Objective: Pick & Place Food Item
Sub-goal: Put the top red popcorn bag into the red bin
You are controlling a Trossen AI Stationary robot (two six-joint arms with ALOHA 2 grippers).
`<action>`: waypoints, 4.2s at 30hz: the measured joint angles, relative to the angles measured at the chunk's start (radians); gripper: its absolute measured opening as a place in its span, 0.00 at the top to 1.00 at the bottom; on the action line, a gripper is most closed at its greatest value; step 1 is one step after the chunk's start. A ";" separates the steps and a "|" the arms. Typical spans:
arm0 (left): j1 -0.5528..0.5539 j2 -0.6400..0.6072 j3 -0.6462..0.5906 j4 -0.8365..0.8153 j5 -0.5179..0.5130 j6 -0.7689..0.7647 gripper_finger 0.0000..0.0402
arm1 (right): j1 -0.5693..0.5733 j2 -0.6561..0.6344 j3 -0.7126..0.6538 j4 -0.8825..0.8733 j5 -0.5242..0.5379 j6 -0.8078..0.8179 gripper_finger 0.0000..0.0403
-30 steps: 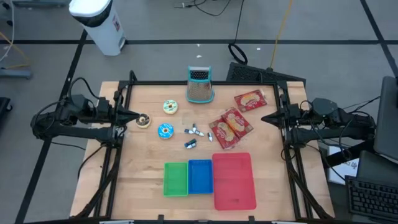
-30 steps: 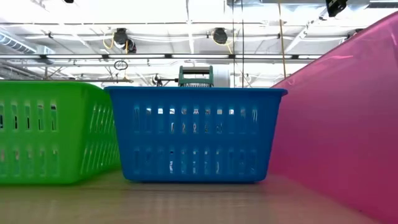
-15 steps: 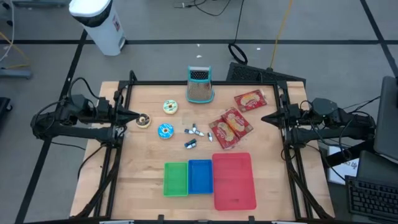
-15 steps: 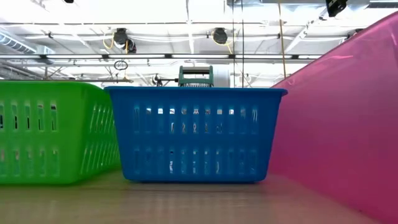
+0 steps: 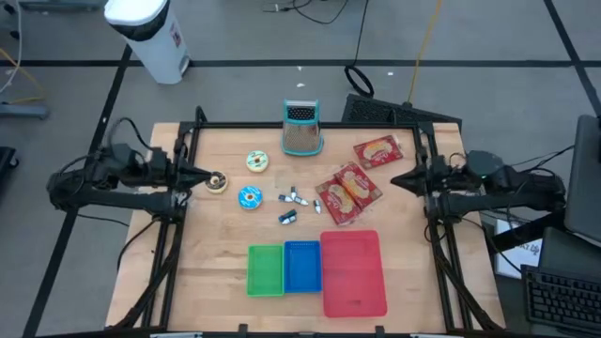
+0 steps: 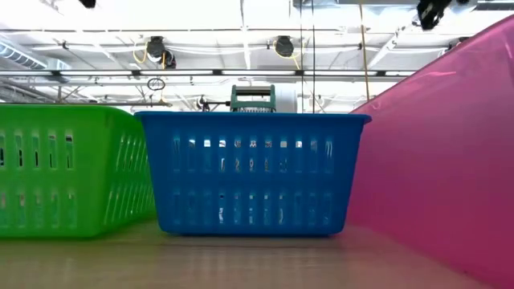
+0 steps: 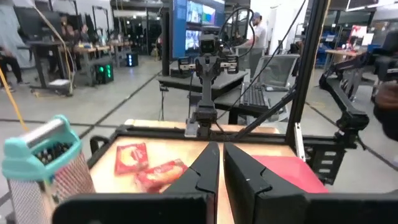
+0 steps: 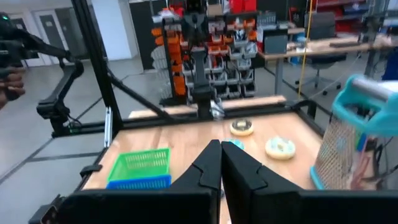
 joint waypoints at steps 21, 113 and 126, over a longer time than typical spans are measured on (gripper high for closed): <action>0.001 -0.005 -0.598 0.462 0.027 0.048 0.94 | -0.002 0.070 -0.400 0.380 0.365 0.034 0.91; 0.065 0.829 -0.237 1.231 0.029 0.099 0.47 | -0.147 0.448 -0.231 0.793 -0.364 -0.078 1.00; 0.120 1.172 0.130 1.200 0.409 0.041 0.47 | -0.071 0.463 -0.231 0.884 -0.367 -0.096 1.00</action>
